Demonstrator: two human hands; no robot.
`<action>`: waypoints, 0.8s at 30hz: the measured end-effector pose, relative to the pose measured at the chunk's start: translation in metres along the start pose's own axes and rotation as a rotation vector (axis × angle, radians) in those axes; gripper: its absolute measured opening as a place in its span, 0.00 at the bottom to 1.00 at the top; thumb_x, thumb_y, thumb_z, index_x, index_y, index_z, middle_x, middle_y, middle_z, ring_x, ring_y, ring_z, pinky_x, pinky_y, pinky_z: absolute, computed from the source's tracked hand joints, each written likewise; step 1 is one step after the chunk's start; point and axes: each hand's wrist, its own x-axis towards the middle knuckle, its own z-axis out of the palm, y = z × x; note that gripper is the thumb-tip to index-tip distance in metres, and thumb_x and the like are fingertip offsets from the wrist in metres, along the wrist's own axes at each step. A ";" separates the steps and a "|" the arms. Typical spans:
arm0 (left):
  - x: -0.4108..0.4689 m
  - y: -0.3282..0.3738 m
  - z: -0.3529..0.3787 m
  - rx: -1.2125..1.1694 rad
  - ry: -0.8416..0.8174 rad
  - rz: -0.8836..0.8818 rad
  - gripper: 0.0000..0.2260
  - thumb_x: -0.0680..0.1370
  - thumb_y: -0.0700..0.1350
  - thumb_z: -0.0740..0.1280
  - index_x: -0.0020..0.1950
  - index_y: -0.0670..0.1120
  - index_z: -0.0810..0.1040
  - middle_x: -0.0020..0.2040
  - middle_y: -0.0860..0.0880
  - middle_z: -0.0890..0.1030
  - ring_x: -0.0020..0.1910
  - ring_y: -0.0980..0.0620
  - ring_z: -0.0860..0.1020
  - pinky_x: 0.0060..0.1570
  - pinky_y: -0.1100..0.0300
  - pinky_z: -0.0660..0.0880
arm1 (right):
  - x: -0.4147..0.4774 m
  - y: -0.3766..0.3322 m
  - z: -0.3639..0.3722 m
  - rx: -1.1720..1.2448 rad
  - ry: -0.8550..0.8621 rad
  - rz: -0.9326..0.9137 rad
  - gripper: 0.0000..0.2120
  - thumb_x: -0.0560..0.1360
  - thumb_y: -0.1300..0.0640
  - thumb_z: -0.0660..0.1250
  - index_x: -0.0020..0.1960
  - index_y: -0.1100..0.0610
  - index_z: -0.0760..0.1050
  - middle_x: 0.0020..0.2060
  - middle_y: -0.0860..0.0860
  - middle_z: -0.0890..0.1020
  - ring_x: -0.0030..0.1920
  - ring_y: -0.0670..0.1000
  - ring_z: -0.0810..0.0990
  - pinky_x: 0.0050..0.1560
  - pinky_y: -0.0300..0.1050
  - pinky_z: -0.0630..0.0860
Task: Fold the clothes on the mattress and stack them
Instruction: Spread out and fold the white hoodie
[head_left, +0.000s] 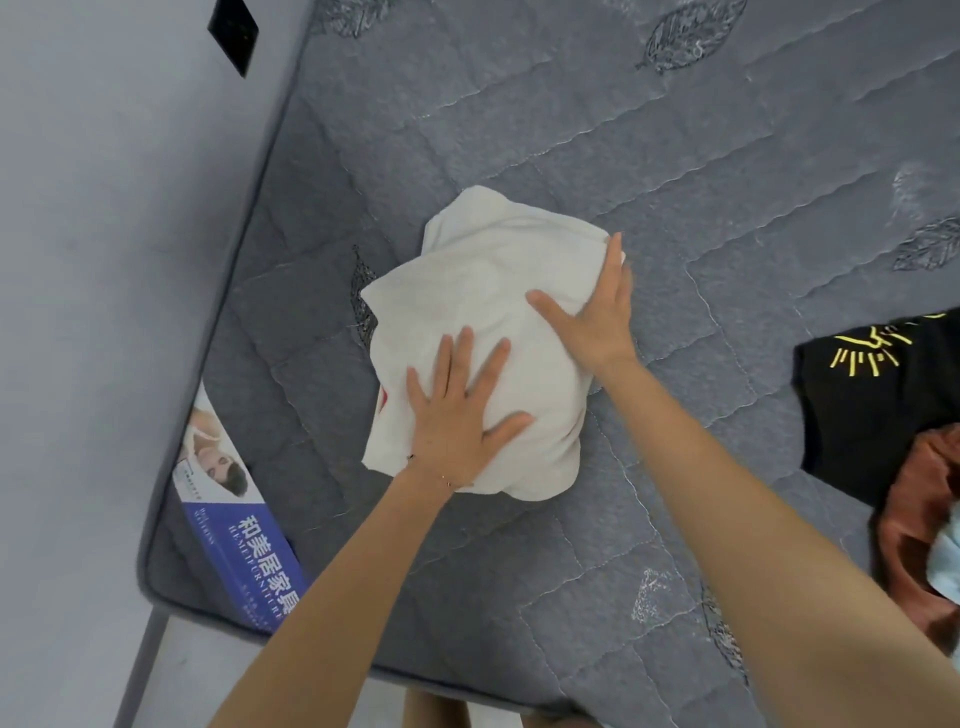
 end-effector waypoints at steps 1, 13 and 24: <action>0.002 -0.003 0.006 -0.006 -0.026 -0.029 0.34 0.73 0.74 0.41 0.74 0.65 0.32 0.79 0.51 0.35 0.77 0.49 0.34 0.71 0.33 0.43 | 0.005 0.002 0.002 0.035 -0.044 0.010 0.58 0.67 0.36 0.75 0.79 0.44 0.36 0.79 0.51 0.42 0.79 0.52 0.44 0.78 0.54 0.50; -0.019 -0.003 0.003 -0.292 0.235 -0.393 0.42 0.73 0.70 0.57 0.79 0.54 0.42 0.80 0.46 0.41 0.78 0.47 0.40 0.74 0.47 0.35 | -0.017 0.009 -0.015 0.414 0.137 0.157 0.37 0.66 0.54 0.80 0.69 0.55 0.65 0.61 0.48 0.76 0.61 0.50 0.76 0.62 0.45 0.74; -0.030 -0.009 -0.012 -0.906 -0.039 -0.538 0.22 0.77 0.46 0.71 0.68 0.41 0.71 0.64 0.45 0.77 0.60 0.49 0.76 0.59 0.55 0.73 | -0.139 0.090 -0.052 0.921 0.376 0.430 0.29 0.70 0.60 0.77 0.67 0.53 0.68 0.59 0.49 0.79 0.58 0.49 0.80 0.59 0.50 0.79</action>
